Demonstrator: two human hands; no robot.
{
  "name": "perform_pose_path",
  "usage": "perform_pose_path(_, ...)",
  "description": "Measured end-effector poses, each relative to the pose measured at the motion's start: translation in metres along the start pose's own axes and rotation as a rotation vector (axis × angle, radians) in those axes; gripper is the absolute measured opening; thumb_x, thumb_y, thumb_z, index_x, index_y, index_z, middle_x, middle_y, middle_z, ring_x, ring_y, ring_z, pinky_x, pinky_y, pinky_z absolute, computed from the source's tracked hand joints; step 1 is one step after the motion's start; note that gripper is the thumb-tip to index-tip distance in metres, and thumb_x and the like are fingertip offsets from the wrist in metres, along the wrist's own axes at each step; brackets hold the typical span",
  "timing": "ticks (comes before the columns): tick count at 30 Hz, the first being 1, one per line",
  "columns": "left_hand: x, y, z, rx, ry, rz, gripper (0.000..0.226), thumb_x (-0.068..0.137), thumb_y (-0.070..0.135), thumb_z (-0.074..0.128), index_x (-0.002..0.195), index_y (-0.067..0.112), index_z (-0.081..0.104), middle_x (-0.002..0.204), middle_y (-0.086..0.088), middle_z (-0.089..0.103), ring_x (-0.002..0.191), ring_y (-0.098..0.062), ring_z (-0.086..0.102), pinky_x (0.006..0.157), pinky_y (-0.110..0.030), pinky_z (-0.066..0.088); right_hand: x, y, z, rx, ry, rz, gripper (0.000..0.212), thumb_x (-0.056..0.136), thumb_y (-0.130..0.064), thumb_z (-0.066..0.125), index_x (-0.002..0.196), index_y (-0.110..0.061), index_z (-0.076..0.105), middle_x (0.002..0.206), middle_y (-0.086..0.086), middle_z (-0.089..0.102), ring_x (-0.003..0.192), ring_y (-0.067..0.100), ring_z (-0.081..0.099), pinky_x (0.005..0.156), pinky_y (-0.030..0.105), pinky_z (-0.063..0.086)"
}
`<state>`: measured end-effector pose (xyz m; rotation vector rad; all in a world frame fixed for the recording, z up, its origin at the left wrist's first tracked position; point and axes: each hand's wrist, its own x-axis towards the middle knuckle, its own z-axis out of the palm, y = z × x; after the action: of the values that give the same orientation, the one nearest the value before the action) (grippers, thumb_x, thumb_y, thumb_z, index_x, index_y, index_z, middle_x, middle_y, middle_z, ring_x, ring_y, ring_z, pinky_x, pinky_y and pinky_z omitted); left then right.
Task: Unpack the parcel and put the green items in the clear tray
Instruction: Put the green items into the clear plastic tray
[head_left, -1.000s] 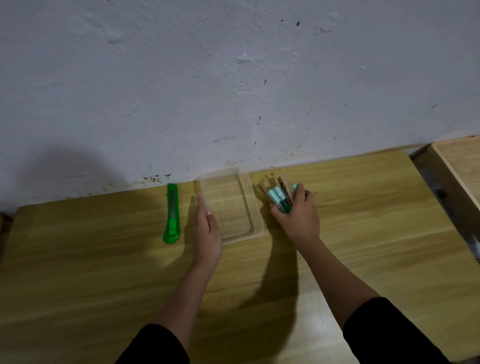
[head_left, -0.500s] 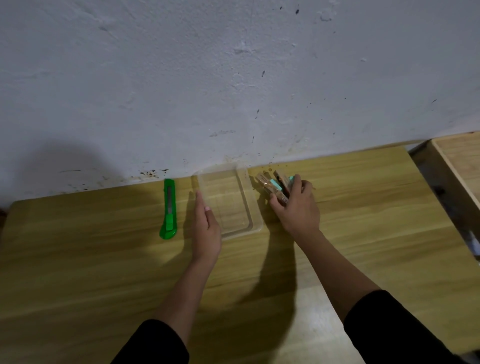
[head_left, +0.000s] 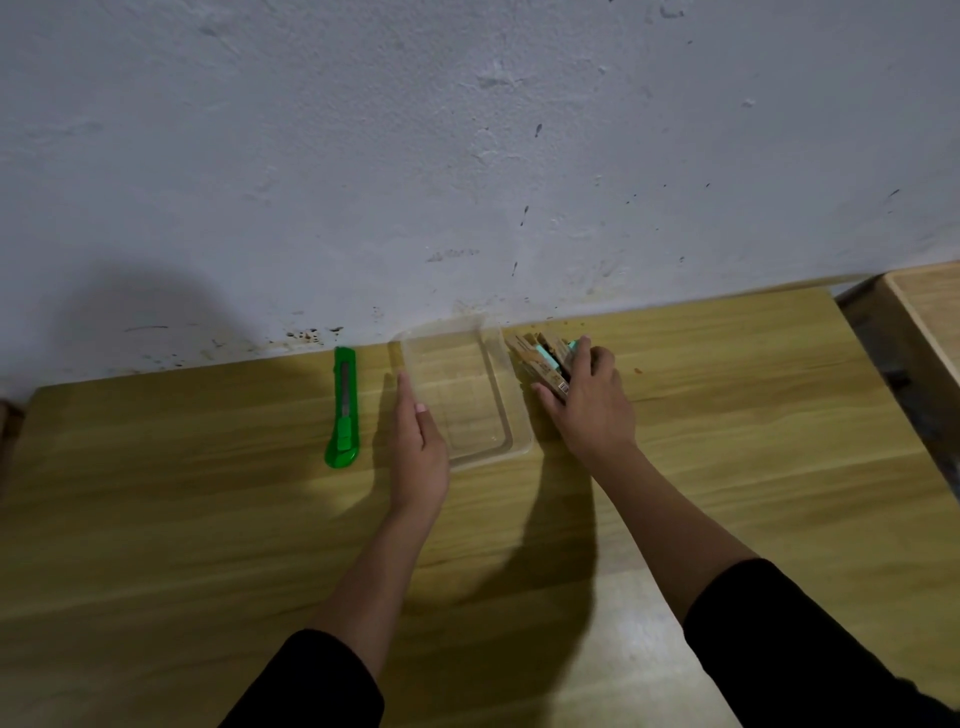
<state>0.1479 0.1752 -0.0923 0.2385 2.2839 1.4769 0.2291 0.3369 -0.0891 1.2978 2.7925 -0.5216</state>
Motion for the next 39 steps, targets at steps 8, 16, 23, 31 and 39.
perform_pose_path(8,-0.001,0.005,-0.002,-0.059,-0.016,0.007,0.049,0.101,0.017,0.026,0.148,0.022,0.012,0.157,0.003,0.016,0.142,-0.009,0.016,0.107,-0.014,0.017,-0.002,0.001,-0.001,0.125,0.014,0.064,0.077,0.089,-0.051,0.047,0.145,-0.009,0.015,0.14,0.02,0.033,0.12,0.035,0.047,0.084,0.044,0.05)
perform_pose_path(16,0.0,0.002,0.003,-0.059,0.007,0.017,0.049,0.101,0.018,0.026,0.148,0.022,0.012,0.156,0.003,0.016,0.143,-0.011,0.017,0.107,-0.015,0.018,-0.015,-0.012,-0.017,0.239,0.071,0.055,0.075,0.089,-0.051,0.047,0.144,-0.01,0.017,0.138,0.017,0.034,0.113,0.035,0.052,0.077,0.042,0.051)
perform_pose_path(23,-0.002,0.002,0.008,-0.104,0.036,0.025,0.048,0.101,0.02,0.026,0.148,0.023,0.015,0.156,0.004,0.018,0.139,-0.006,0.018,0.104,-0.015,0.02,-0.031,-0.066,-0.018,0.156,-0.024,-0.152,0.077,0.087,-0.049,0.051,0.143,-0.01,0.015,0.139,0.019,0.031,0.12,0.034,0.045,0.085,0.044,0.051)
perform_pose_path(31,0.0,-0.006,-0.005,-0.402,-0.115,-0.048,0.049,0.1,0.017,0.03,0.146,0.026,0.017,0.156,0.005,0.016,0.142,-0.012,0.019,0.115,-0.033,0.025,-0.032,-0.097,-0.001,0.042,-0.107,-0.163,0.081,0.09,-0.04,0.052,0.145,-0.004,0.004,0.143,0.021,0.024,0.127,0.035,0.034,0.097,0.04,0.044)
perform_pose_path(39,0.007,-0.006,-0.013,-0.537,-0.167,-0.102,0.05,0.1,0.007,0.03,0.146,0.022,0.02,0.155,0.002,0.019,0.138,-0.012,0.025,0.111,-0.03,0.03,-0.031,-0.098,0.009,0.17,-0.3,-0.163,0.081,0.093,-0.041,0.047,0.147,-0.006,-0.003,0.157,0.016,0.0,0.139,0.038,0.021,0.111,0.043,0.029)
